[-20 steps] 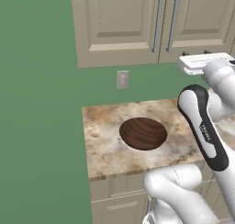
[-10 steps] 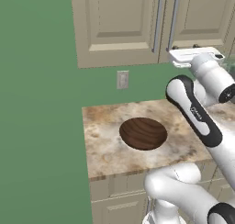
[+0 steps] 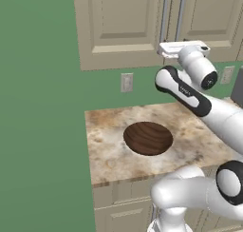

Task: Open the cabinet. Pick the tangerine and pear from the cabinet and place them into the bowl. Then close the cabinet.

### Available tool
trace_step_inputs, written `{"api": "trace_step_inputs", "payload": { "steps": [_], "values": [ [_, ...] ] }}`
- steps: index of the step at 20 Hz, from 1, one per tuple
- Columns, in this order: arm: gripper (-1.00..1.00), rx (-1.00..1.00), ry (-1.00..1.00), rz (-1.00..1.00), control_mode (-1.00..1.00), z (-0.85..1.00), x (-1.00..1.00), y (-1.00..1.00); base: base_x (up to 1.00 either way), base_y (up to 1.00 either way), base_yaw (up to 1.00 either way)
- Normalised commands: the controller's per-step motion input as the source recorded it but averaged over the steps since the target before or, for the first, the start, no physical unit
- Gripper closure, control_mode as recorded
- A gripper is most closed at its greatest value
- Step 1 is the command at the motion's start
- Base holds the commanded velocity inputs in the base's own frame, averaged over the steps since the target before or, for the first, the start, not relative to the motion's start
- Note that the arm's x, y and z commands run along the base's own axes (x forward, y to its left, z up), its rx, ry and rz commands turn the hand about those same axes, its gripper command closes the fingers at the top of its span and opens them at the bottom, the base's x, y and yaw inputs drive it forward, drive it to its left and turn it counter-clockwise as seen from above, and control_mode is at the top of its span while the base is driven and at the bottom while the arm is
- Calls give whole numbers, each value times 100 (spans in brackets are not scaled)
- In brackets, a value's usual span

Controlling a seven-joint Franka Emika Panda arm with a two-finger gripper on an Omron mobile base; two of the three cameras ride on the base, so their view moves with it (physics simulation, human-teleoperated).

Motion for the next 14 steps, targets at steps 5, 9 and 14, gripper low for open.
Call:
{"api": "trace_step_inputs", "payload": {
  "steps": [5,9,14],
  "values": [
    [-100,0,0,-1,-100,0,100,0,0,0,0],
    [-100,0,2,-1,-100,0,100,-14,0,0,0],
    [-100,0,8,0,-100,-5,100,-1,0,0,0]
  ]
}}
